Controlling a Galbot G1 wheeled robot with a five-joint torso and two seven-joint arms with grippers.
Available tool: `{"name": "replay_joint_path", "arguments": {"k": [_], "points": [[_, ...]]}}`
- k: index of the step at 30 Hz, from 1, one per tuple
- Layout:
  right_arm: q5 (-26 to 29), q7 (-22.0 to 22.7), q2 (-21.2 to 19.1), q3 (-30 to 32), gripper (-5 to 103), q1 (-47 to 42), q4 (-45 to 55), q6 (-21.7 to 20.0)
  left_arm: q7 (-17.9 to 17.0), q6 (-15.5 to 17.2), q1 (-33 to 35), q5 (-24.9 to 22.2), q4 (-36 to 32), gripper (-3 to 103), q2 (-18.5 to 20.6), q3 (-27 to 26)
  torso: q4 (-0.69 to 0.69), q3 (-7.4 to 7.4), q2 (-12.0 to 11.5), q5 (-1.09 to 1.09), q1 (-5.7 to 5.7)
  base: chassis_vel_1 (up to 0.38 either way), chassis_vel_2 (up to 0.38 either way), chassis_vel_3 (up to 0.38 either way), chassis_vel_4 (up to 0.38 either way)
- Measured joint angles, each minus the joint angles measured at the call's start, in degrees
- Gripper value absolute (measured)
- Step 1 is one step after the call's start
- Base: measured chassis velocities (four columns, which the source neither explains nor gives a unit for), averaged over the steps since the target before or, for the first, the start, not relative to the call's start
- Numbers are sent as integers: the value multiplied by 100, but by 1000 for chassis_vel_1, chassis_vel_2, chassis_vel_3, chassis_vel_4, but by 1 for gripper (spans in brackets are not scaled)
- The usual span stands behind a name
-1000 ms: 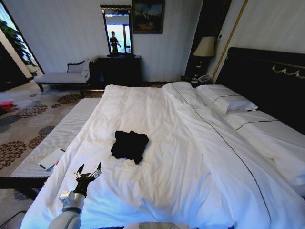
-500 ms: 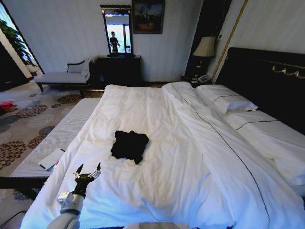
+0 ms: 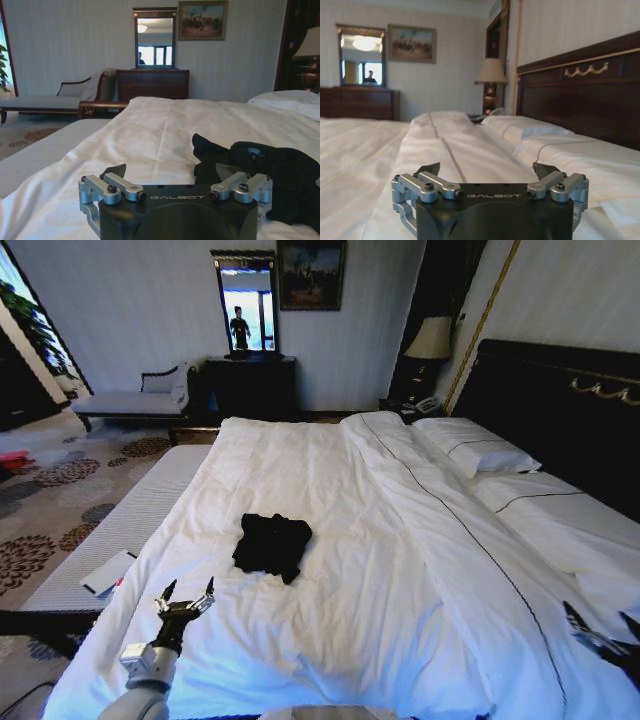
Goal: Fold the clothes on the bed.
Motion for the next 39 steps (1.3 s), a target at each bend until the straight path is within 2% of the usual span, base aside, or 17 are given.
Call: {"name": "replay_joint_path", "arguments": {"k": [9, 14, 30, 33, 35, 36, 39], "points": [[-440, 7, 165, -328, 100, 46, 183, -30, -72, 93, -21, 78, -116, 100, 37, 38, 0, 0, 0, 0, 0, 0, 0, 0, 0], [-512, 10, 176, -382, 100, 44, 200, -22, -85, 107, -31, 65, -118, 100, 79, 16, 1, 0, 0, 0, 0, 34, 34, -51, -41], [-597, 9, 277, -497, 100, 44, 199, 46, -95, 116, -17, 43, -120, 100, 91, -9, 1, -1, 0, 0, 0, 212, 205, -210, -211], [-651, -32, 329, -563, 100, 29, 226, 105, -96, 112, 13, 44, -110, 100, 47, -19, -3, -2, 1, -7, 0, 113, 104, -113, -134], [-660, -56, 344, -591, 100, 27, 226, 127, -93, 107, 23, 46, -107, 100, 31, -19, -2, -2, 1, -6, 0, 0, 0, 0, 0], [-665, -84, 359, -617, 100, 28, 226, 141, -88, 102, 29, 50, -100, 100, 13, -15, 4, -2, 1, -2, 0, 0, 0, 0, 0], [-702, -166, 398, -674, 100, 22, 225, 166, -72, 92, 25, 52, -79, 100, -17, 3, 2, 0, 0, 7, -1, -31, -12, 14, 10]]}}
